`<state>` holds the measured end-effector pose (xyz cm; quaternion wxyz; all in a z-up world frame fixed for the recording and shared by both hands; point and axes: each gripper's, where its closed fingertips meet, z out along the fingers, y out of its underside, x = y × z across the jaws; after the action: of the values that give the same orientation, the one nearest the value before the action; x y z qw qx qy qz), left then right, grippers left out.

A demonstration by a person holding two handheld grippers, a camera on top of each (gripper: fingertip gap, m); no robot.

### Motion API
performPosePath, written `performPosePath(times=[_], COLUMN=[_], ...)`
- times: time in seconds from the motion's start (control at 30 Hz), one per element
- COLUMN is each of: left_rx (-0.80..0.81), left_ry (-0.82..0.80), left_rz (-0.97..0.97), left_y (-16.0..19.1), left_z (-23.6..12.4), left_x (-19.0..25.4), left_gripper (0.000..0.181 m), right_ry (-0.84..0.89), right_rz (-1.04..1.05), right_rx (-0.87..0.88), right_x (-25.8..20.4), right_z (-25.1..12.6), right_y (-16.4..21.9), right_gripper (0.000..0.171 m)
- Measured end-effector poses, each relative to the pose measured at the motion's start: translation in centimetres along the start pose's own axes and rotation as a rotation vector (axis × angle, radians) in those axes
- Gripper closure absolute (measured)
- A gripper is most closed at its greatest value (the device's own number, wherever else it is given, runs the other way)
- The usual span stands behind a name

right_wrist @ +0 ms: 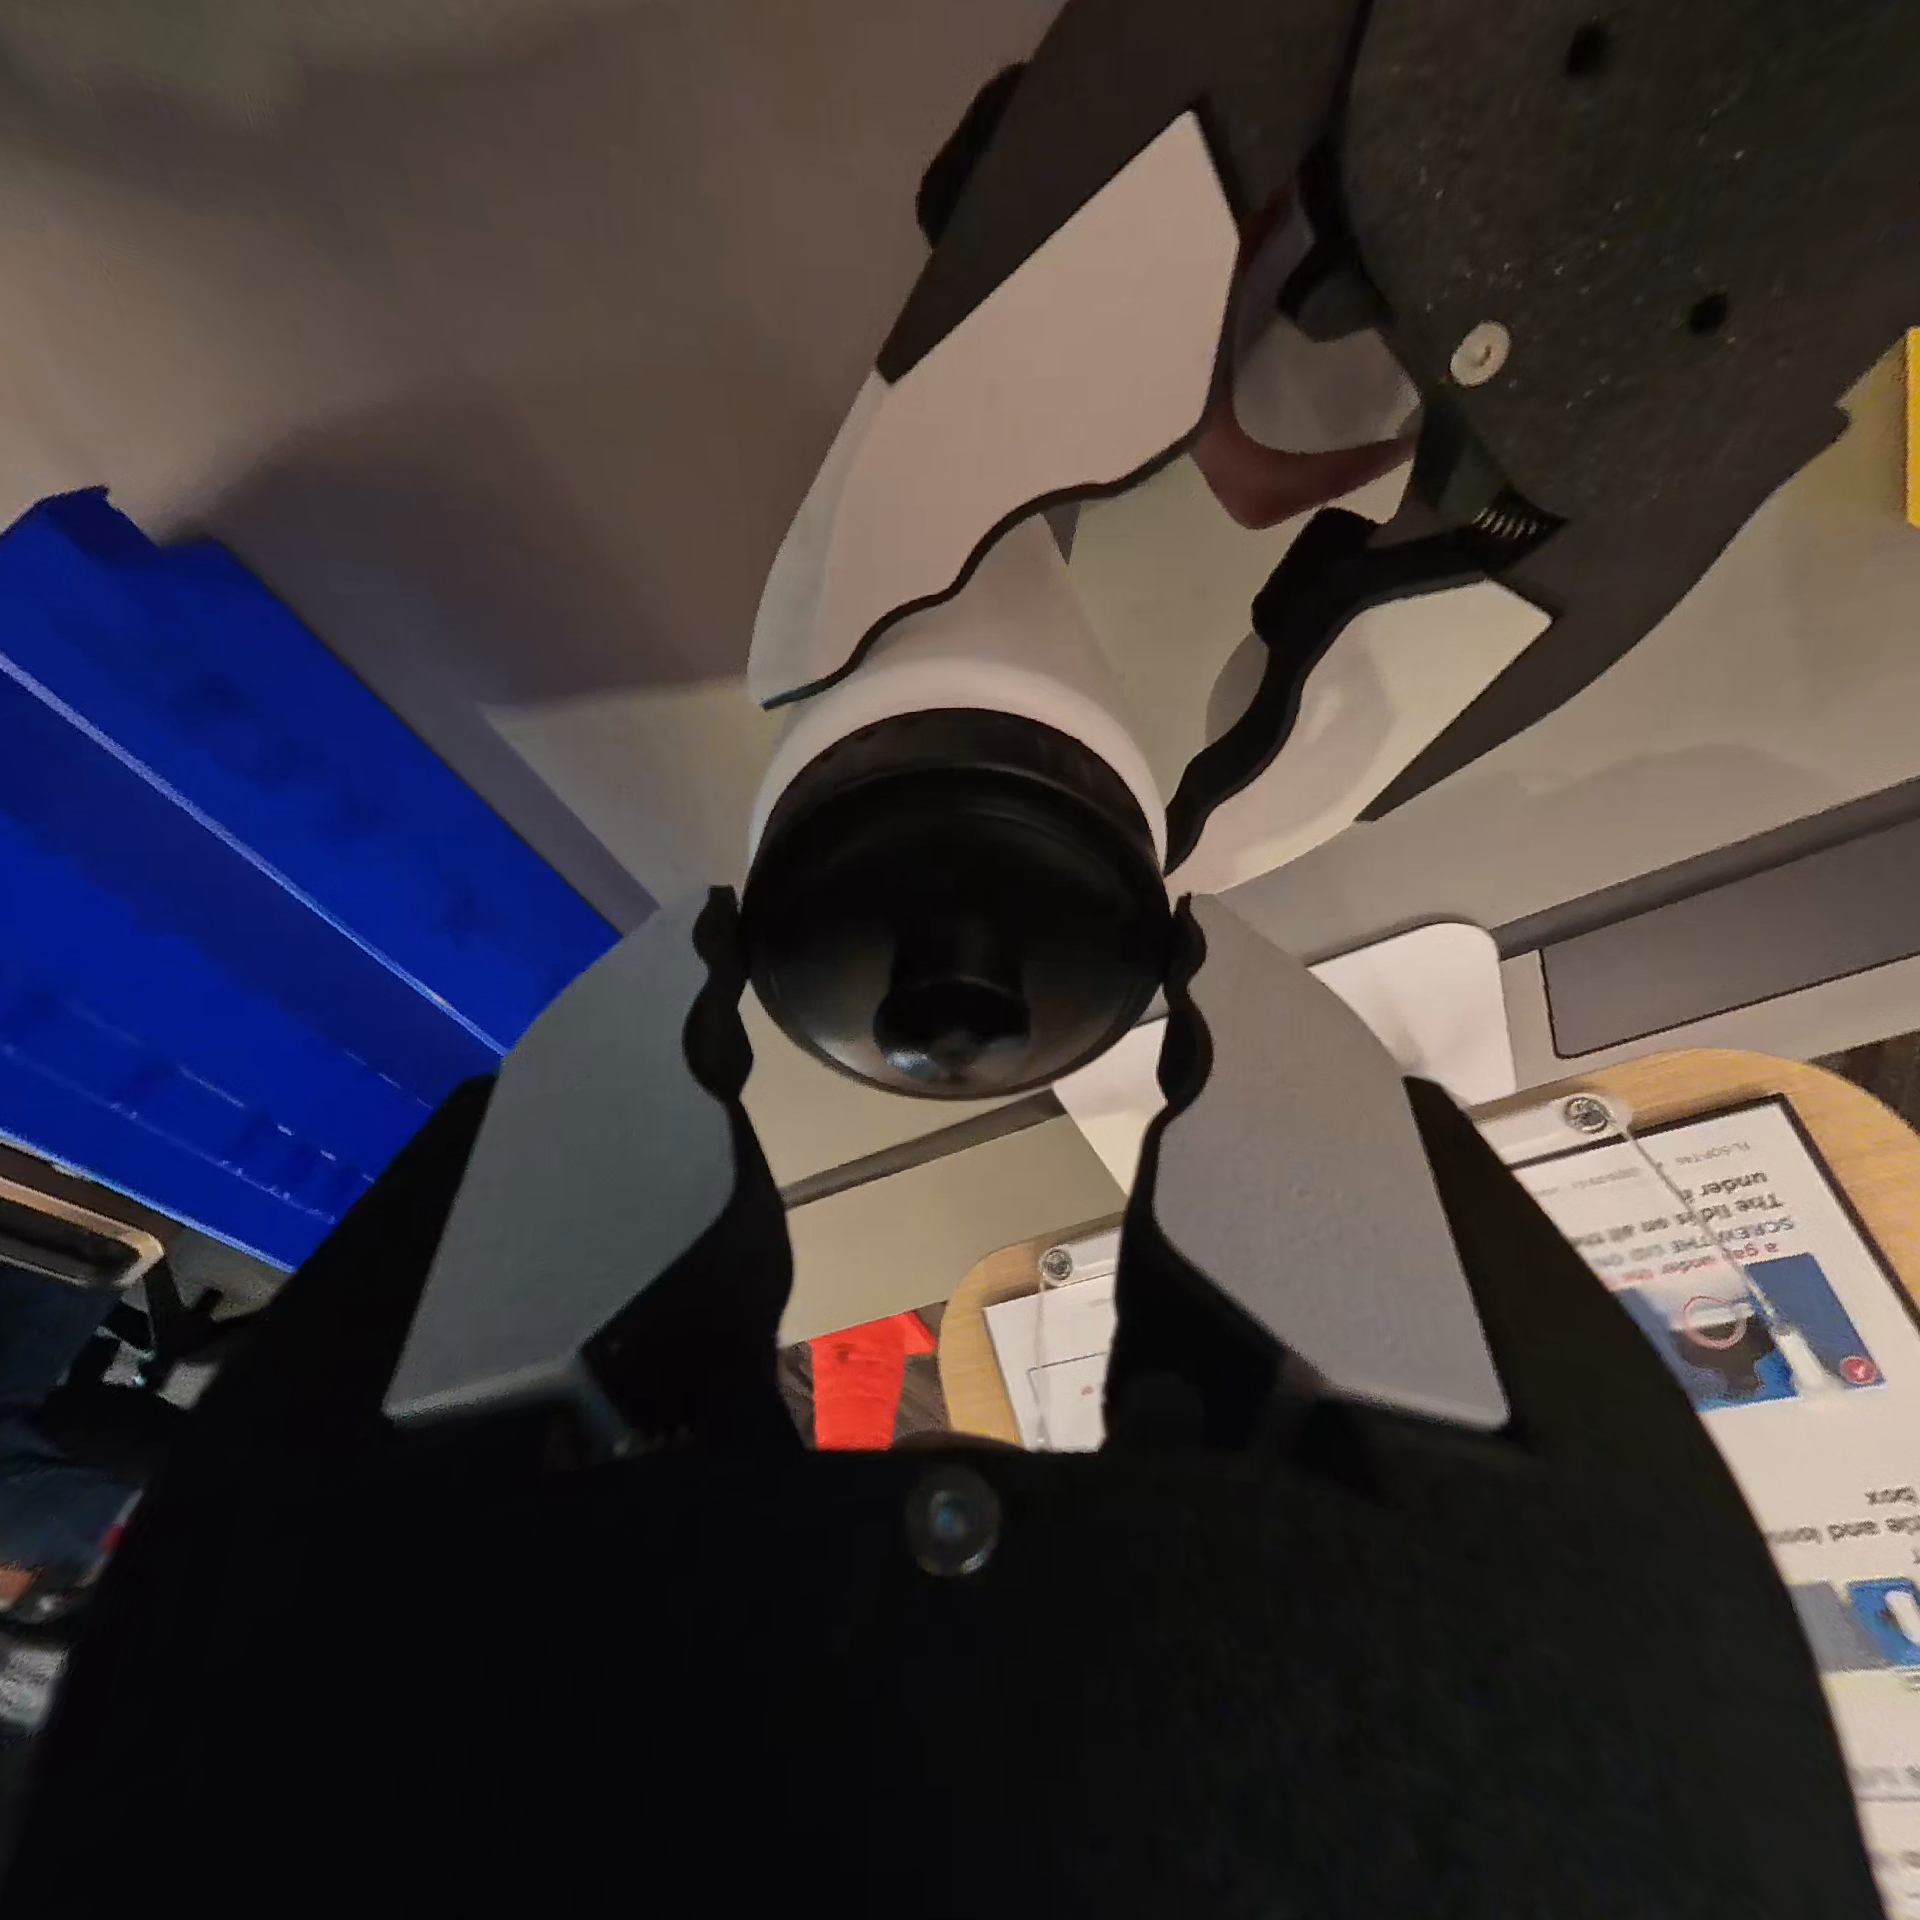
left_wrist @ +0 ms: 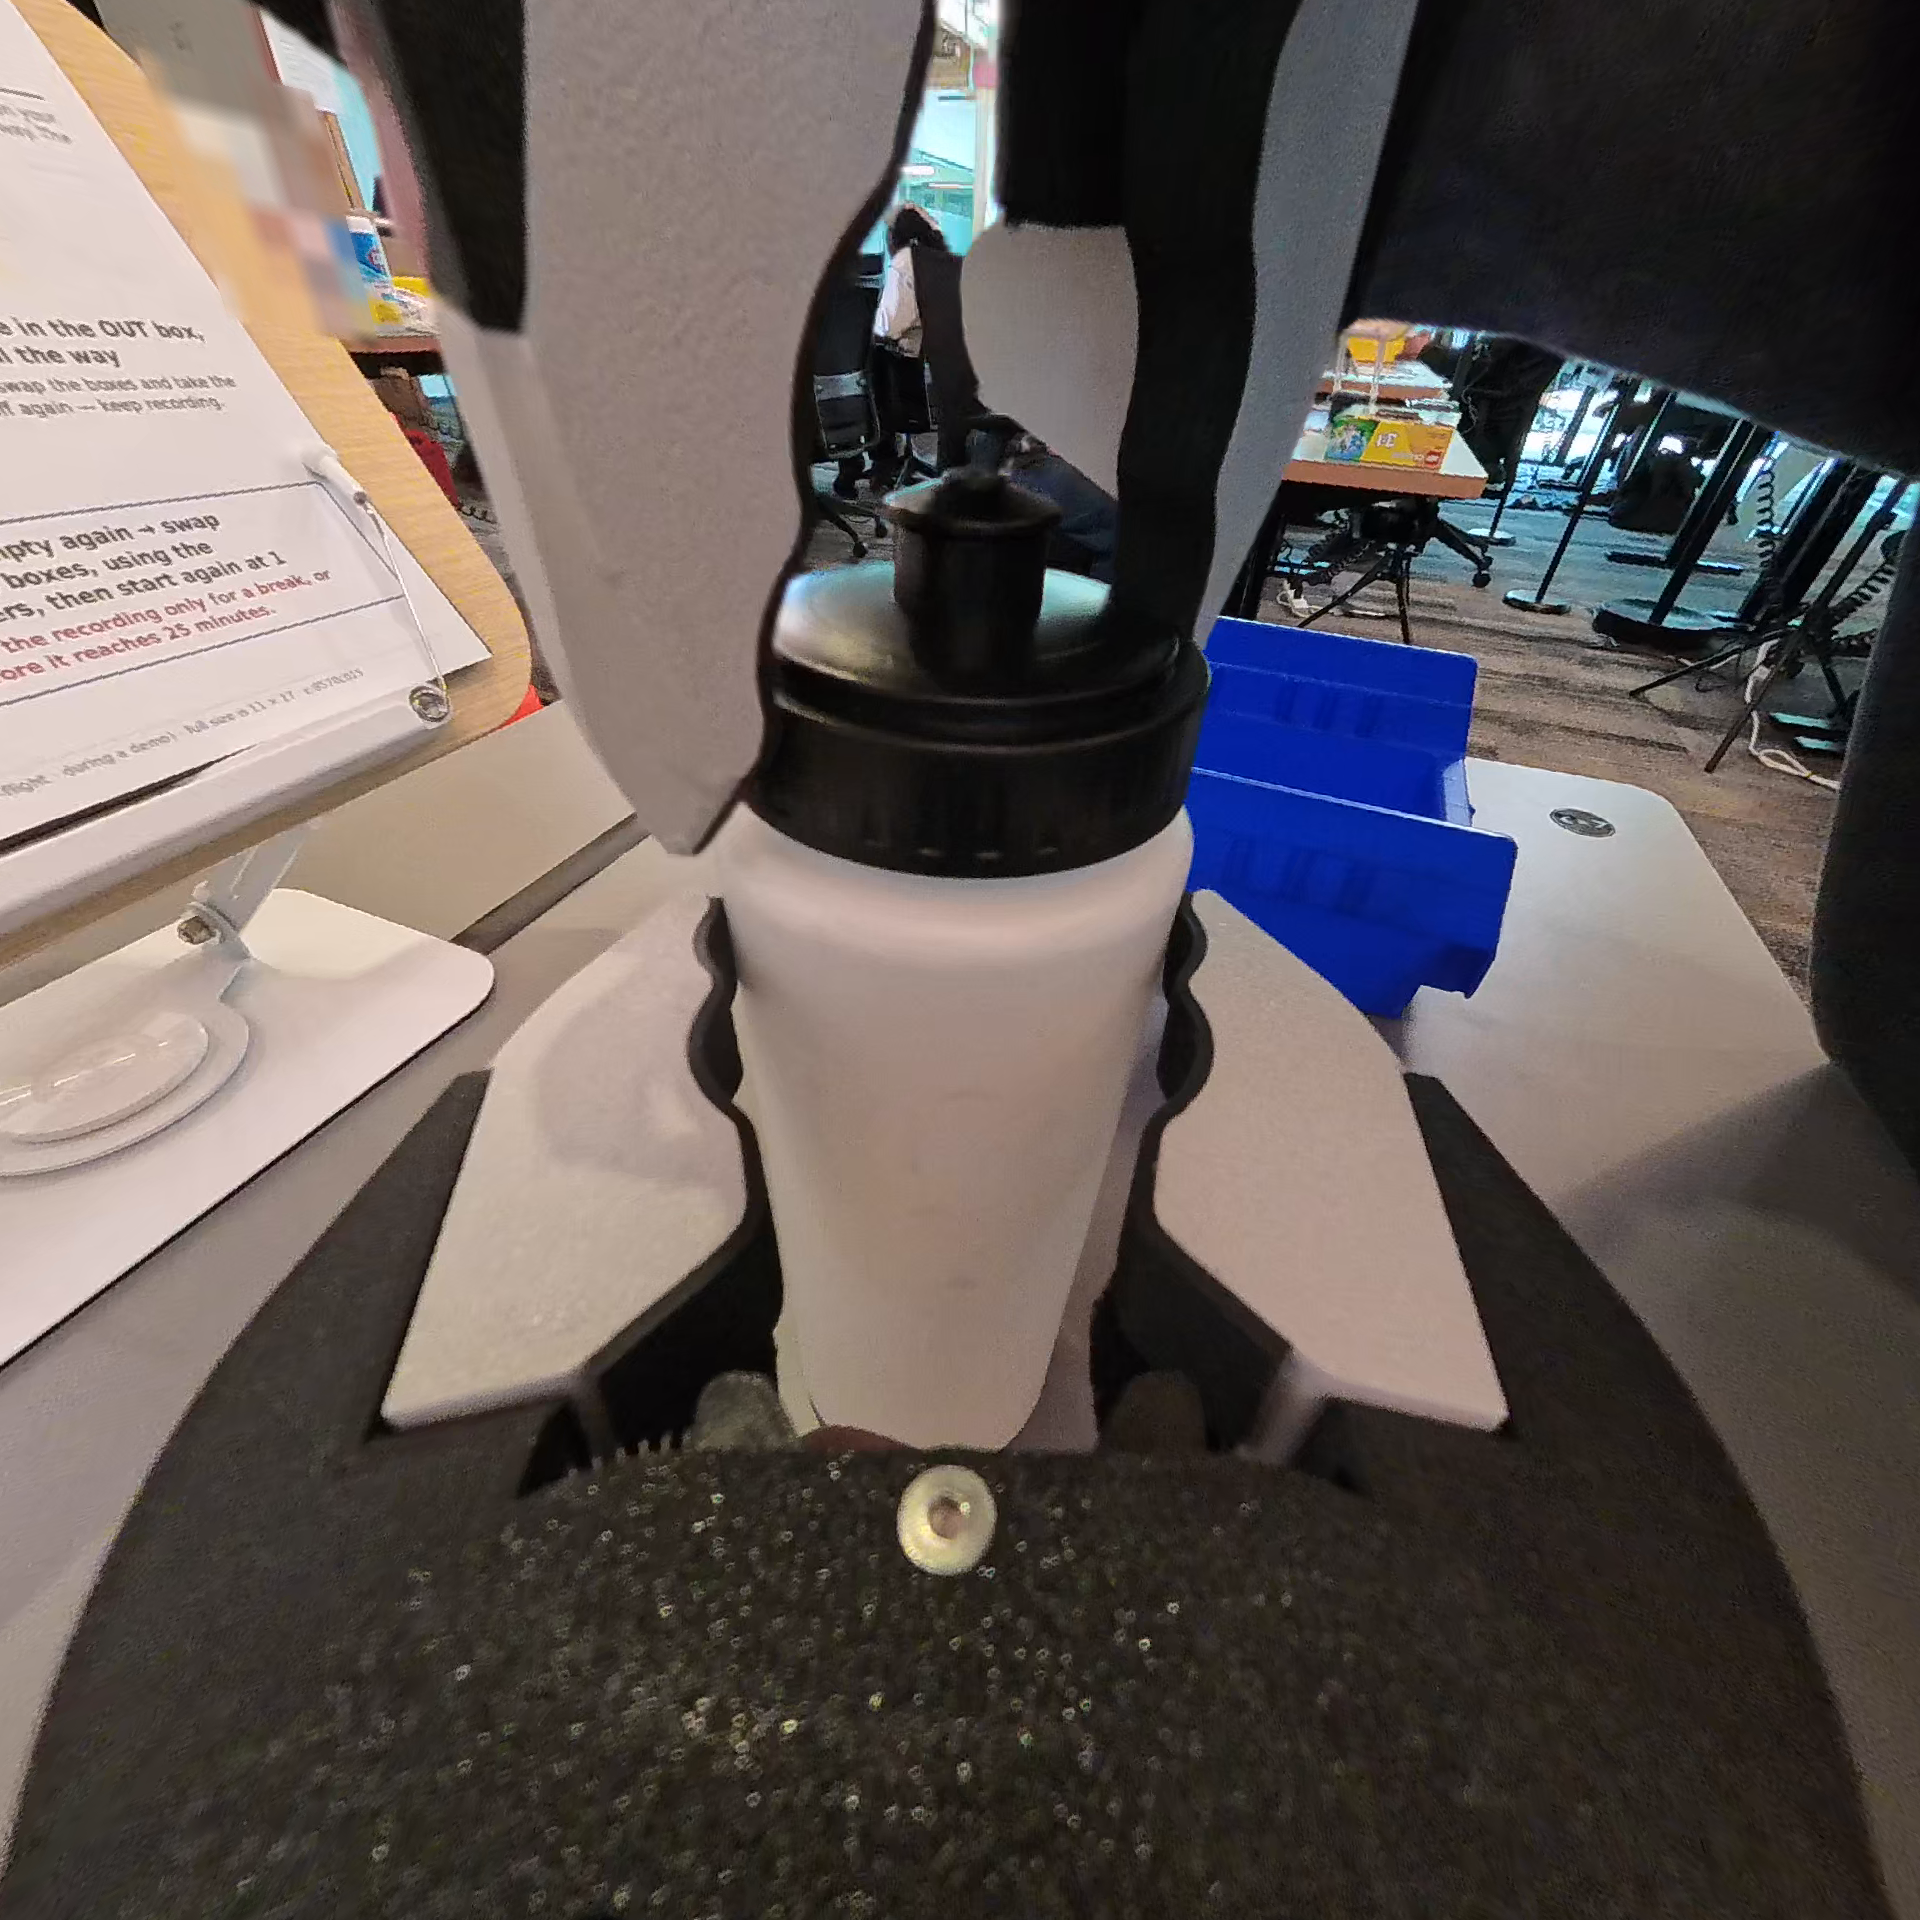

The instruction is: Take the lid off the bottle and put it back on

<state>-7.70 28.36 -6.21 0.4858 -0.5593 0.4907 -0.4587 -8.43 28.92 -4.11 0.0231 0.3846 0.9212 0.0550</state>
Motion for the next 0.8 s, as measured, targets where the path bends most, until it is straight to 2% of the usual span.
performPosePath(times=[0.1,0.17,0.23,0.37,0.53,0.63,0.73,0.77,0.8], left_rx=[-0.001,0.004,0.005,0.009,0.021,0.019,0.021,0.021,0.022], left_ry=[-0.006,-0.009,-0.011,-0.02,-0.043,-0.055,-0.056,-0.058,-0.058], left_rz=[-0.001,-0.004,-0.004,-0.004,-0.005,-0.005,-0.005,-0.006,-0.006], left_y=[0.0,0.0,0.0,0.0,-0.1,-0.1,-0.1,-0.1,-0.1], left_z=[0.0,0.0,0.1,0.1,0.2,0.3,0.3,0.3,0.3], left_x=[0.0,-0.1,-0.1,-0.2,-0.3,-0.4,-0.4,-0.4,-0.4], left_gripper=[0.102,0.102,0.102,0.102,0.102,0.102,0.102,0.102,0.102], right_ry=[0.043,0.096,0.159,0.286,0.314,0.36,0.398,0.397,0.364], right_rz=[0.12,0.237,0.38,0.743,1.248,1.492,1.639,1.665,1.685], right_rx=[0.015,0.069,0.143,0.275,0.497,0.407,0.335,0.343,0.379], right_x=[0.0,0.3,0.5,1.1,1.4,1.0,0.3,0.3,0.3], right_z=[-0.5,-1.7,-3.3,-5.0,-3.6,-2.0,-1.1,-1.0,-1.0], right_y=[0.3,0.2,0.2,0.4,-0.7,0.3,0.9,0.8,0.2], right_gripper=[0.091,0.083,0.082,0.08,0.081,0.079,0.078,0.08,0.091])
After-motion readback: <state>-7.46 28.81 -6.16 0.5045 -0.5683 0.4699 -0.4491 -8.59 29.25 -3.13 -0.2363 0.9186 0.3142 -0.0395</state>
